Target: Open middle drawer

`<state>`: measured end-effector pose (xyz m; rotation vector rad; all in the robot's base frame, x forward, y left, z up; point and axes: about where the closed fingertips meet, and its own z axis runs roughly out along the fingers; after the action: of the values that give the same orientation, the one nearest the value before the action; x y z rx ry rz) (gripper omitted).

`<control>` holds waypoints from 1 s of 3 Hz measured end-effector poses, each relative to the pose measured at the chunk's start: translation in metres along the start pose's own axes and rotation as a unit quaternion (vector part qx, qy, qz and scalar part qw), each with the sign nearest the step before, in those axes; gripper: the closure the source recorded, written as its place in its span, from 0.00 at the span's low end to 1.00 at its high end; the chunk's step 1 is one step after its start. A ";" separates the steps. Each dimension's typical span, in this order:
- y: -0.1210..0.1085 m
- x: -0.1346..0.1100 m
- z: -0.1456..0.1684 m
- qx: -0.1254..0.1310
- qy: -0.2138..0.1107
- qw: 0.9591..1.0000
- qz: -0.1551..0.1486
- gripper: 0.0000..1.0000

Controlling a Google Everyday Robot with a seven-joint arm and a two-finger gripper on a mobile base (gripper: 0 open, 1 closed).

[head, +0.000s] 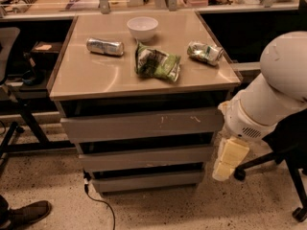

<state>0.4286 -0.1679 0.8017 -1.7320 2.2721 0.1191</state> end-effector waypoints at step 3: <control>0.004 0.008 0.097 -0.024 -0.025 0.999 0.025 0.00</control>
Offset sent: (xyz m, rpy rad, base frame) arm 0.0021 0.0173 -0.0753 0.0535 0.0480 -0.0536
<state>0.4392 -0.1515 0.7065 -1.6777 2.2949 0.2261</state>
